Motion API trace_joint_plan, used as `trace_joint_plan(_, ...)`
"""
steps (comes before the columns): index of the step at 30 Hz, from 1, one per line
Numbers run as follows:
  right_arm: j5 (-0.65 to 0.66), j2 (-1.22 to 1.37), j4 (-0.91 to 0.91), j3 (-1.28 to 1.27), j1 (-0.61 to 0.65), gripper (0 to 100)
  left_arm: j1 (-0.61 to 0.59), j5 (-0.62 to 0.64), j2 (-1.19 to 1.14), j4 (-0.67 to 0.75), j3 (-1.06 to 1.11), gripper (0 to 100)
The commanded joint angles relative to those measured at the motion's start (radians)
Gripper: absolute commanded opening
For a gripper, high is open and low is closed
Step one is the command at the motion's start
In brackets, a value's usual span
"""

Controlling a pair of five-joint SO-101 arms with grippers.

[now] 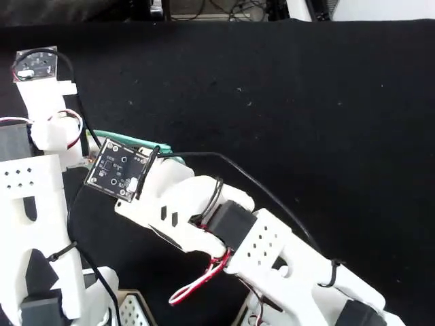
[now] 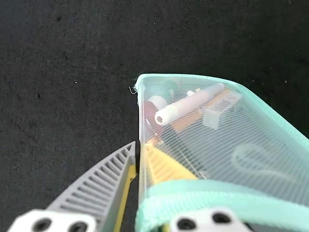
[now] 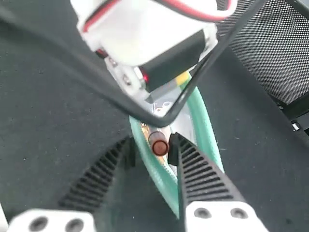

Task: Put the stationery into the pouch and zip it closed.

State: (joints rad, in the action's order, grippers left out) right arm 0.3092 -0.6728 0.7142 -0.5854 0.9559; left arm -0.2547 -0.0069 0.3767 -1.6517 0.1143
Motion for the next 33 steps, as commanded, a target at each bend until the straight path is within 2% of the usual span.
trace_joint_plan(1, -0.009, -0.048, -0.008, 0.024, 0.008, 12.9, -0.012, -0.009, -0.017, 0.015, 0.035, 3)
trace_joint_plan(4, -0.003, -0.051, -0.012, 0.022, 0.008, 9.3, -0.012, -0.009, -0.017, 0.015, 0.035, 3)
trace_joint_plan(14, -0.002, -0.051, -0.012, 0.019, 0.005, 8.8, -0.012, -0.009, -0.017, 0.015, 0.033, 3)
trace_joint_plan(16, -0.002, -0.054, -0.012, 0.024, -0.023, 8.3, -0.012, -0.009, -0.017, 0.015, 0.035, 3)
trace_joint_plan(20, 0.000, -0.059, 0.011, 0.093, -0.118, 1.1, -0.012, -0.009, -0.017, 0.015, 0.036, 3)
trace_joint_plan(26, 0.000, -0.056, 0.110, 0.183, -0.146, 1.4, -0.012, -0.009, -0.017, 0.015, 0.031, 3)
trace_joint_plan(33, 0.002, -0.061, 0.118, 0.186, -0.149, 1.4, -0.012, -0.009, -0.017, 0.015, 0.031, 3)
